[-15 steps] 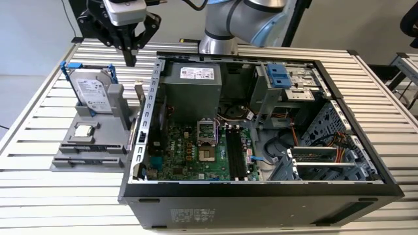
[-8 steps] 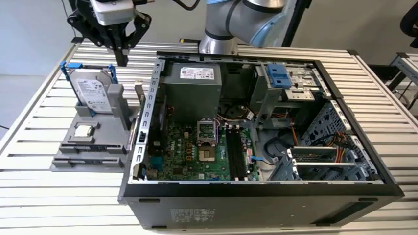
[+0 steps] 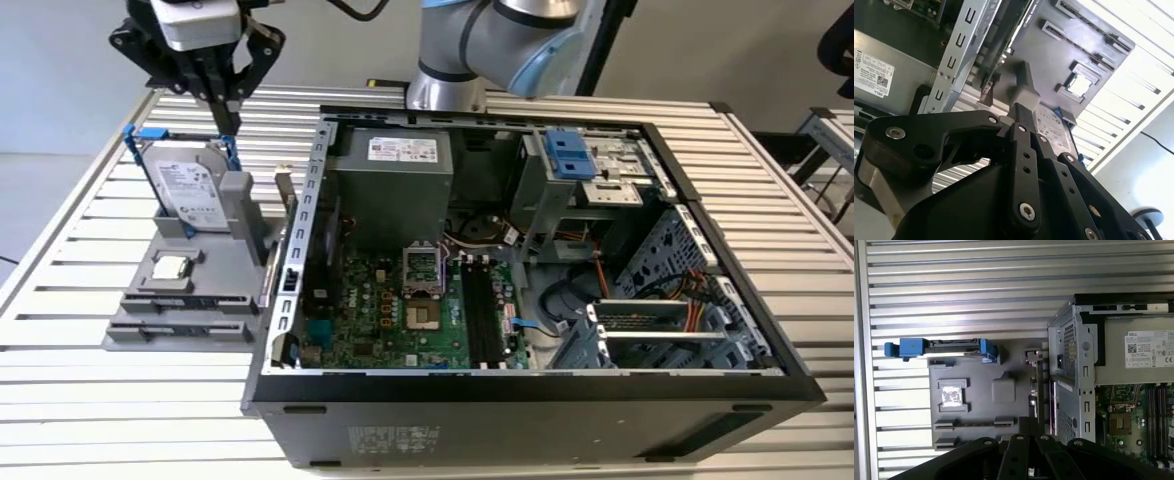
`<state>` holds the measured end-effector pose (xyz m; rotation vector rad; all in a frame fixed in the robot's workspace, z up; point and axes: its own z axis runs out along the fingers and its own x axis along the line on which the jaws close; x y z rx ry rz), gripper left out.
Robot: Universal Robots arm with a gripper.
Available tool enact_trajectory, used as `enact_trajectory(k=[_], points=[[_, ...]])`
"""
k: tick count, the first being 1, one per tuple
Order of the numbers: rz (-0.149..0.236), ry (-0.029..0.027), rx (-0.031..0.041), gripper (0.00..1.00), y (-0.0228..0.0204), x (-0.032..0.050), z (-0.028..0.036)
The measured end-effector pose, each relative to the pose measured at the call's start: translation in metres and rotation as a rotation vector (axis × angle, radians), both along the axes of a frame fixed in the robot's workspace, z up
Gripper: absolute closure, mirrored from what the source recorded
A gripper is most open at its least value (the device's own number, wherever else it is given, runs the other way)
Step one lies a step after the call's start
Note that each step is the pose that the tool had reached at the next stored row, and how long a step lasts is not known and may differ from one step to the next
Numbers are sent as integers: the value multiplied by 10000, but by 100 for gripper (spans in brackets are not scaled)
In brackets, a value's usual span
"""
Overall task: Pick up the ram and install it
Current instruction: 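Reach for the ram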
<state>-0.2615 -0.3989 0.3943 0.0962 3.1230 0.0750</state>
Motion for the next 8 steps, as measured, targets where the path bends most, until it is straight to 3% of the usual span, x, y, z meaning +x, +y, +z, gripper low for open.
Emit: enact_trajectory(k=[8], points=[[17,1,0,100,0,-191,-1]])
